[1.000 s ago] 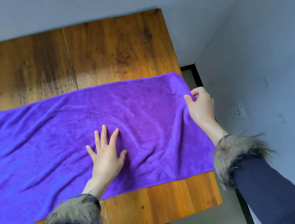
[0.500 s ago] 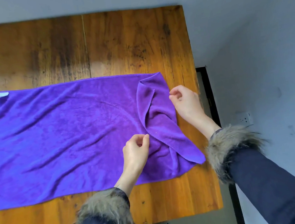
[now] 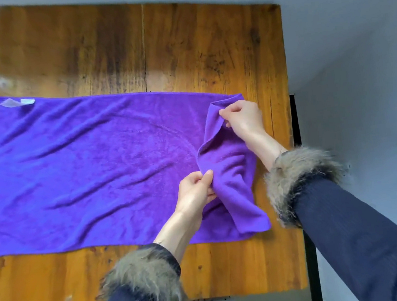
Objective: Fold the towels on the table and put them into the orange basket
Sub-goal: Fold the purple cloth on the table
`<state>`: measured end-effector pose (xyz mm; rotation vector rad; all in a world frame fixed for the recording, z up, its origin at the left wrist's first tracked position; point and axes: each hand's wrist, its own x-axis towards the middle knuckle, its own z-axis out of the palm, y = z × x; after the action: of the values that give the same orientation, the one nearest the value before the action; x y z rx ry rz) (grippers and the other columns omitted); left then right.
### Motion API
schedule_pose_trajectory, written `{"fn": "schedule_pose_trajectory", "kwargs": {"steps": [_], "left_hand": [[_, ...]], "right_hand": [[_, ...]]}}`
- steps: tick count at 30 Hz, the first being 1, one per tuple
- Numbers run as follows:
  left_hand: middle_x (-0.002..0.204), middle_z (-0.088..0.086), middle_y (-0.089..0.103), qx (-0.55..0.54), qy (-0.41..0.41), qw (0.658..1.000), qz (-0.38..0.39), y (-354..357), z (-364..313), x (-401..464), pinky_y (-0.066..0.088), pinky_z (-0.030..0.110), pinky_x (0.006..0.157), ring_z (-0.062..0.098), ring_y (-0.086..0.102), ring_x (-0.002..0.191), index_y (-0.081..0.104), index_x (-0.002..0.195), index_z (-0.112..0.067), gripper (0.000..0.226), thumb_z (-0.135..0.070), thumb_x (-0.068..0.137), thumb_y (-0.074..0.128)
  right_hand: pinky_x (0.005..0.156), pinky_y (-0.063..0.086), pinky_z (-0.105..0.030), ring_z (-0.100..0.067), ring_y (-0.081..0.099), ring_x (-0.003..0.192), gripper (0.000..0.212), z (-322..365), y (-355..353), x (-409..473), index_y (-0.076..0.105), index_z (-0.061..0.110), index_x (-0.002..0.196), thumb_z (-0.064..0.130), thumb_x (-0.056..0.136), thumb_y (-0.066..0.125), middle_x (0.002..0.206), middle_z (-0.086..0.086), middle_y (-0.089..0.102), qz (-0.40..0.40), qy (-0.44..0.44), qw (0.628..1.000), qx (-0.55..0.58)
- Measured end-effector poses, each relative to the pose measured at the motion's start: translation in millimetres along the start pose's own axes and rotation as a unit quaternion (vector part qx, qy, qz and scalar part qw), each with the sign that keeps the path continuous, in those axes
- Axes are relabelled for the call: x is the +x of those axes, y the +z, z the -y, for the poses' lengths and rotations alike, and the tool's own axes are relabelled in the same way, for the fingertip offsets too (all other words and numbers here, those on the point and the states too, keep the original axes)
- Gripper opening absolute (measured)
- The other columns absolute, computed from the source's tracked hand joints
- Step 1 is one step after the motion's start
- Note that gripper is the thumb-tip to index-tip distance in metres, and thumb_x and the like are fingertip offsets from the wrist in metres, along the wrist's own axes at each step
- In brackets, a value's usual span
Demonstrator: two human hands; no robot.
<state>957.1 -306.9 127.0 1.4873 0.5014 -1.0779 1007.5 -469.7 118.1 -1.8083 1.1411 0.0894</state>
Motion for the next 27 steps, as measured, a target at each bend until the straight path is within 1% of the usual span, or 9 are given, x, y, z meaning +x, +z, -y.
{"fn": "schedule_pose_trajectory", "kwargs": {"steps": [3, 7, 10, 13, 16, 19, 21, 24, 27], "left_hand": [[0.079, 0.01, 0.051, 0.011, 0.03, 0.999, -0.006, -33.1, -12.3, -8.0, 0.049, 0.026, 0.067, 0.017, 0.051, 0.075, 0.057, 0.088, -0.007, 0.022, -0.025, 0.096, 0.048], [0.07, -0.001, 0.059, 0.071, 0.118, 0.989, -0.054, -73.4, -40.1, -28.7, 0.05, 0.026, 0.061, 0.002, 0.052, 0.058, 0.061, 0.08, -0.011, 0.019, -0.023, 0.093, 0.055], [0.072, 0.004, 0.061, 0.133, 0.171, 0.973, -0.075, -117.1, -59.3, -49.9, 0.051, 0.04, 0.064, 0.012, 0.052, 0.064, 0.063, 0.076, -0.016, 0.015, -0.025, 0.088, 0.061], [0.071, 0.005, 0.062, 0.183, 0.195, 0.959, -0.089, -154.1, -72.5, -63.4, 0.049, 0.04, 0.063, 0.016, 0.05, 0.063, 0.064, 0.073, -0.02, 0.016, -0.029, 0.086, 0.064], [0.07, -0.001, 0.061, 0.189, 0.202, 0.954, -0.116, -201.5, -86.2, -76.8, 0.043, 0.033, 0.062, 0.014, 0.048, 0.059, 0.064, 0.072, -0.024, 0.014, -0.03, 0.084, 0.065], [0.064, -0.001, 0.056, 0.18, 0.208, 0.951, -0.143, -248.8, -96.3, -85.6, 0.042, 0.028, 0.056, 0.009, 0.045, 0.051, 0.065, 0.073, -0.02, 0.014, -0.026, 0.085, 0.065], [0.062, -0.001, 0.055, 0.164, 0.21, 0.95, -0.161, -280.0, -101.2, -88.1, 0.044, 0.027, 0.056, 0.004, 0.042, 0.045, 0.067, 0.076, -0.015, 0.014, -0.025, 0.086, 0.064], [0.063, -0.004, 0.059, 0.154, 0.201, 0.946, -0.202, -325.4, -98.5, -73.4, 0.048, 0.031, 0.066, 0.005, 0.046, 0.047, 0.069, 0.079, -0.015, 0.013, -0.026, 0.086, 0.064], [0.071, -0.003, 0.063, 0.164, 0.173, 0.941, -0.241, -356.7, -81.3, -41.4, 0.049, 0.036, 0.082, 0.017, 0.06, 0.067, 0.068, 0.086, -0.014, 0.01, -0.023, 0.085, 0.064]], "right_hand": [[0.072, 0.048, -0.032, -0.013, 0.06, 0.067, 0.02, 14.5, -0.6, -14.2, 0.058, 0.021, 0.065, 0.016, 0.082, 0.065, 0.063, 0.004, 0.06, 0.008, -0.01, 0.998, 0.059], [0.069, 0.049, -0.033, -0.008, 0.057, 0.057, 0.014, 50.8, 11.9, -39.4, 0.057, 0.019, 0.073, 0.013, 0.081, 0.066, 0.066, 0.002, 0.06, 0.007, -0.061, 0.994, 0.095], [0.074, 0.05, -0.035, -0.01, 0.058, 0.06, 0.013, 85.2, 29.8, -66.7, 0.056, 0.022, 0.08, 0.013, 0.082, 0.065, 0.068, 0.002, 0.062, 0.02, -0.129, 0.988, 0.082], [0.079, 0.052, -0.039, -0.01, 0.057, 0.064, 0.01, 113.6, 45.1, -85.3, 0.064, 0.02, 0.083, 0.011, 0.083, 0.062, 0.07, 0.004, 0.063, 0.045, -0.195, 0.979, 0.039], [0.07, 0.053, -0.032, -0.005, 0.057, 0.057, 0.009, 150.0, 74.5, -108.7, 0.069, 0.017, 0.081, 0.011, 0.084, 0.062, 0.069, 0.0, 0.065, 0.081, -0.228, 0.97, 0.028], [0.056, 0.049, -0.016, 0.003, 0.054, 0.049, 0.008, 182.2, 111.0, -127.0, 0.069, 0.013, 0.082, 0.009, 0.085, 0.063, 0.068, -0.001, 0.064, 0.122, -0.238, 0.962, 0.047], [0.054, 0.047, -0.013, 0.004, 0.054, 0.049, 0.007, 199.1, 138.7, -133.7, 0.069, 0.012, 0.082, 0.008, 0.084, 0.063, 0.066, 0.001, 0.063, 0.15, -0.239, 0.958, 0.051], [0.065, 0.053, -0.021, -0.003, 0.058, 0.06, 0.007, 216.3, 184.1, -133.5, 0.067, 0.012, 0.089, 0.009, 0.083, 0.065, 0.071, 0.001, 0.061, 0.207, -0.228, 0.951, 0.036], [0.084, 0.051, -0.033, -0.014, 0.061, 0.083, 0.039, 213.4, 232.2, -120.7, 0.055, 0.012, 0.122, 0.017, 0.084, 0.065, 0.086, 0.001, 0.064, 0.242, -0.23, 0.941, -0.058]]}}
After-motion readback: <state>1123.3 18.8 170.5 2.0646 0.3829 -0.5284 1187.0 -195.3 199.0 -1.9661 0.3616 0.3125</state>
